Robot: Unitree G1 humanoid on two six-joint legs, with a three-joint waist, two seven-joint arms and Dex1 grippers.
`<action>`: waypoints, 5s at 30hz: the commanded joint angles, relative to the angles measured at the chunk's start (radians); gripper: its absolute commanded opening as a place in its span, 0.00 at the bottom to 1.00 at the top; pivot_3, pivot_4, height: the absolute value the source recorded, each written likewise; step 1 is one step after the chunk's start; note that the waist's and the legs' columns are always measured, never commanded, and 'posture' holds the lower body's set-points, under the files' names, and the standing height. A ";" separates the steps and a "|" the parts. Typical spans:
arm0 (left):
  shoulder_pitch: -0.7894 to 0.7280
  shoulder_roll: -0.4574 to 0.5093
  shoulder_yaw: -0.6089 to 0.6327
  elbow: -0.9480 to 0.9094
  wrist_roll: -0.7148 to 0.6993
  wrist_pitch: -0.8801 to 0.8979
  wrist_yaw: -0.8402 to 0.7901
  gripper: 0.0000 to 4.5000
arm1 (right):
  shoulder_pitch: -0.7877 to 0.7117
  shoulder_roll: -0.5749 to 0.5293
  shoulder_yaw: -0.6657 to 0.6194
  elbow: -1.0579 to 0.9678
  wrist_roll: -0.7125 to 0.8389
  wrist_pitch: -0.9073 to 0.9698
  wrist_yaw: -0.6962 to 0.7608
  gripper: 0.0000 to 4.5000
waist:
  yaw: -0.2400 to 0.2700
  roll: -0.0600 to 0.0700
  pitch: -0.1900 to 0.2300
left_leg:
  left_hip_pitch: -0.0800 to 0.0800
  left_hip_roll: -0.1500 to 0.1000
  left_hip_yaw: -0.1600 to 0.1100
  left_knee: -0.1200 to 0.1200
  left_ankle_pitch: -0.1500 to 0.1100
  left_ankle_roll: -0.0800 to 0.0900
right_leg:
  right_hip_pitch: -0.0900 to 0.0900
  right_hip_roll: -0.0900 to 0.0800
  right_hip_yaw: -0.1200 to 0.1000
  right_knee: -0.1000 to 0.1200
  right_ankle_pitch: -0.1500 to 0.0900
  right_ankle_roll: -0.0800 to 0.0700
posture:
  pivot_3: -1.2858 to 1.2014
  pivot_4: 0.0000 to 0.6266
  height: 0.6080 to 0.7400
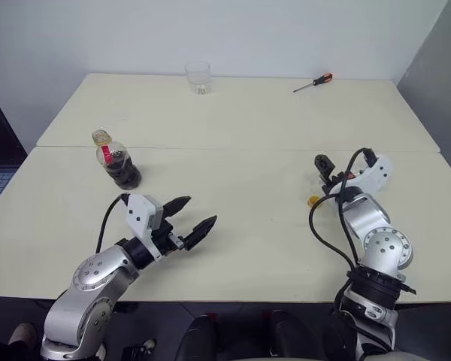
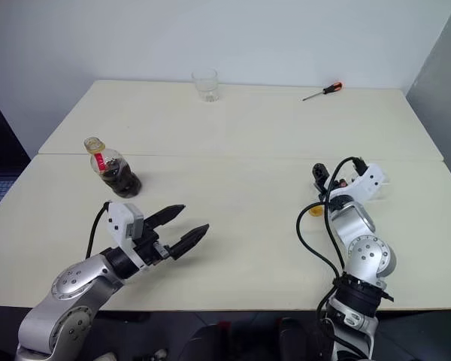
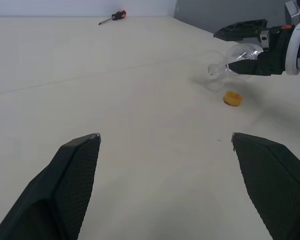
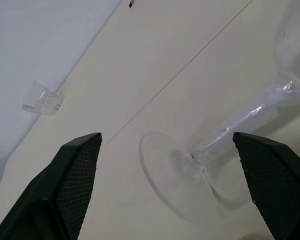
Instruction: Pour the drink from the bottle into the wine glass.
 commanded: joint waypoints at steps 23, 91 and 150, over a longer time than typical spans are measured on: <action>-0.046 0.019 0.036 -0.001 0.004 -0.016 -0.025 0.99 | -0.024 -0.038 -0.007 0.120 0.086 -0.125 -0.038 1.00 | 0.000 0.003 0.000 | 0.000 0.000 0.002 0.000 0.000 0.000 | 0.000 0.000 0.000 -0.001 0.000 0.000 | 0.52 0.24 1.00; 0.053 -0.006 0.100 -0.081 -0.006 -0.011 0.044 1.00 | -0.376 0.017 0.541 0.780 -0.478 -0.896 0.569 0.05 | -0.022 0.007 0.001 | 0.000 0.001 0.000 -0.001 0.000 0.000 | -0.001 0.001 0.001 -0.002 0.000 -0.001 | 0.52 0.24 1.00; 0.280 -0.095 0.178 -0.187 0.047 -0.150 0.129 1.00 | -0.436 0.157 0.596 1.357 -0.716 -1.393 0.639 0.62 | -0.022 0.006 0.001 | 0.001 0.001 -0.001 -0.001 0.000 0.000 | 0.000 0.000 0.000 -0.001 0.000 -0.001 | 0.52 0.24 1.00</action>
